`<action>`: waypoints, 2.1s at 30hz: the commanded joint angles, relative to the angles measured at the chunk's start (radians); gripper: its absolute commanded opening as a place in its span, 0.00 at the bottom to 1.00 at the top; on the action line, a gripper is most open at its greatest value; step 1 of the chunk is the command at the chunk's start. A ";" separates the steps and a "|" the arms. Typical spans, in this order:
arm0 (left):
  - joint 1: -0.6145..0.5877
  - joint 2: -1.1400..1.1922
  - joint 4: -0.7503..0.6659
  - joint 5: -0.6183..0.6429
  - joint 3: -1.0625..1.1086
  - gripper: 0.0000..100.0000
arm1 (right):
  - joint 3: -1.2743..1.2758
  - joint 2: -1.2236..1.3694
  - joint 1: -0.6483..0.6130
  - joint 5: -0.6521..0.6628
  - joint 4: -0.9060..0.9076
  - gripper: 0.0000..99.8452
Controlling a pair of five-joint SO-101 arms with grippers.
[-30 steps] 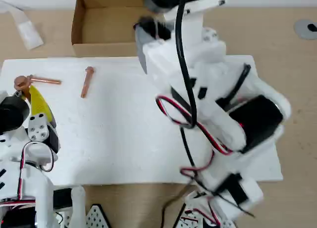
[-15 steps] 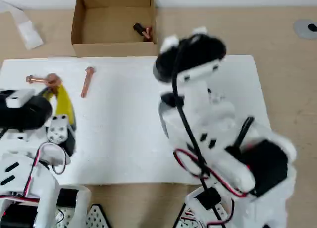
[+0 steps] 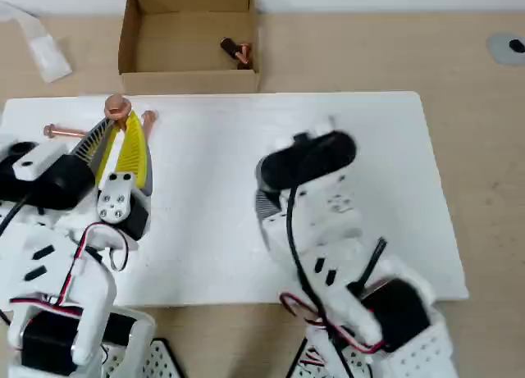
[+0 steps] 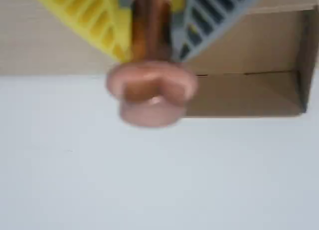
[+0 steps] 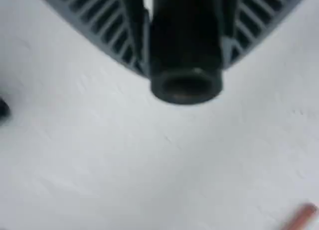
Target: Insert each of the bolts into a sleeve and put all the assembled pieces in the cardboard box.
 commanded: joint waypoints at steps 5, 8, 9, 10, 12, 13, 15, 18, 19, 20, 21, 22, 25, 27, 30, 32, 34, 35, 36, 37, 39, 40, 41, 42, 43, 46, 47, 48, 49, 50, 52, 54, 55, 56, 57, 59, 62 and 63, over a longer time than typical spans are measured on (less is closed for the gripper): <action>0.017 0.004 -0.040 0.086 -0.002 0.01 | 0.398 -0.245 -0.197 0.037 -0.445 0.01; 0.020 0.002 -0.034 0.117 0.015 0.01 | 0.521 -0.295 -0.203 0.129 -0.624 0.01; 0.020 -0.004 -0.034 0.132 0.031 0.01 | 0.555 -0.308 -0.203 0.157 -0.681 0.01; 0.026 -0.005 -0.034 0.149 0.040 0.01 | 0.584 -0.318 -0.203 0.180 -0.732 0.01; 0.068 -0.007 -0.032 0.163 0.055 0.01 | 0.628 -0.335 -0.203 0.203 -0.806 0.01; 0.089 -0.007 -0.032 0.163 0.061 0.01 | 0.647 -0.341 -0.203 0.207 -0.832 0.01; 0.138 -0.007 -0.032 0.164 0.063 0.01 | 0.671 -0.349 -0.203 0.209 -0.867 0.01; 0.213 -0.007 -0.032 0.164 0.055 0.01 | 0.696 -0.357 -0.203 0.209 -0.899 0.01; 0.230 -0.007 -0.032 0.164 0.054 0.01 | 0.700 -0.360 -0.202 0.209 -0.907 0.01; 0.241 -0.007 -0.032 0.166 0.051 0.01 | 0.700 -0.363 -0.202 0.209 -0.908 0.01; 0.244 -0.007 -0.032 0.166 0.043 0.01 | 0.702 -0.366 -0.202 0.209 -0.908 0.01; 0.245 -0.005 -0.032 0.166 0.037 0.01 | 0.704 -0.371 -0.202 0.209 -0.910 0.01; 0.245 -0.001 -0.011 0.166 0.014 0.01 | 0.717 -0.387 -0.199 0.209 -0.914 0.01; 0.247 0.001 0.051 0.167 -0.023 0.01 | 0.727 -0.400 -0.182 0.209 -0.914 0.01; 0.247 0.001 0.132 0.167 -0.074 0.01 | 0.740 -0.423 -0.150 0.209 -0.913 0.01; 0.249 0.001 0.160 0.169 -0.087 0.01 | 0.746 -0.438 -0.142 0.209 -0.911 0.01; 0.249 0.001 0.163 0.192 -0.087 0.01 | 0.751 -0.452 -0.142 0.207 -0.908 0.01; 0.249 0.001 0.161 0.212 -0.087 0.01 | 0.754 -0.458 -0.142 0.206 -0.908 0.01; 0.249 0.001 0.160 0.226 -0.086 0.01 | 0.759 -0.463 -0.142 0.206 -0.908 0.01; 0.249 0.001 0.158 0.235 -0.086 0.01 | 0.759 -0.467 -0.142 0.204 -0.907 0.01; 0.249 0.002 0.152 0.245 -0.084 0.01 | 0.760 -0.472 -0.142 0.204 -0.907 0.01; 0.249 0.002 0.137 0.244 -0.081 0.01 | 0.759 -0.472 -0.142 0.204 -0.907 0.01; 0.247 0.002 0.118 0.241 -0.072 0.01 | 0.759 -0.472 -0.142 0.204 -0.907 0.01; 0.245 0.002 0.097 0.241 -0.063 0.01 | 0.759 -0.472 -0.142 0.204 -0.907 0.01; 0.247 0.002 0.083 0.242 -0.055 0.01 | 0.759 -0.472 -0.142 0.204 -0.907 0.01; 0.247 0.002 0.072 0.245 -0.051 0.01 | 0.759 -0.472 -0.143 0.203 -0.907 0.01; 0.247 0.002 0.072 0.245 -0.051 0.01 | 0.760 -0.472 -0.143 0.203 -0.907 0.01; 0.247 0.002 0.071 0.245 -0.051 0.01 | 0.760 -0.470 -0.143 0.203 -0.905 0.01; 0.247 0.002 0.071 0.245 -0.051 0.01 | 0.760 -0.470 -0.143 0.203 -0.898 0.01; 0.249 0.004 0.071 0.245 -0.051 0.01 | 0.760 -0.472 -0.145 0.203 -0.885 0.01; 0.267 0.004 0.072 0.245 -0.049 0.01 | 0.760 -0.472 -0.147 0.201 -0.865 0.01; 0.293 0.004 0.072 0.241 -0.034 0.01 | 0.760 -0.472 -0.147 0.201 -0.858 0.01; 0.307 0.004 0.072 0.241 -0.028 0.01 | 0.760 -0.472 -0.147 0.201 -0.858 0.01; 0.321 0.004 0.071 0.239 -0.021 0.01 | 0.759 -0.472 -0.147 0.201 -0.858 0.01; 0.327 0.004 0.066 0.238 -0.014 0.01 | 0.759 -0.472 -0.147 0.201 -0.858 0.01; 0.327 0.004 0.035 0.238 0.011 0.01 | 0.759 -0.472 -0.147 0.201 -0.858 0.01; 0.325 0.004 0.002 0.238 0.041 0.01 | 0.759 -0.472 -0.147 0.201 -0.858 0.01; 0.325 0.004 0.002 0.236 0.048 0.01 | 0.757 -0.472 -0.147 0.201 -0.858 0.01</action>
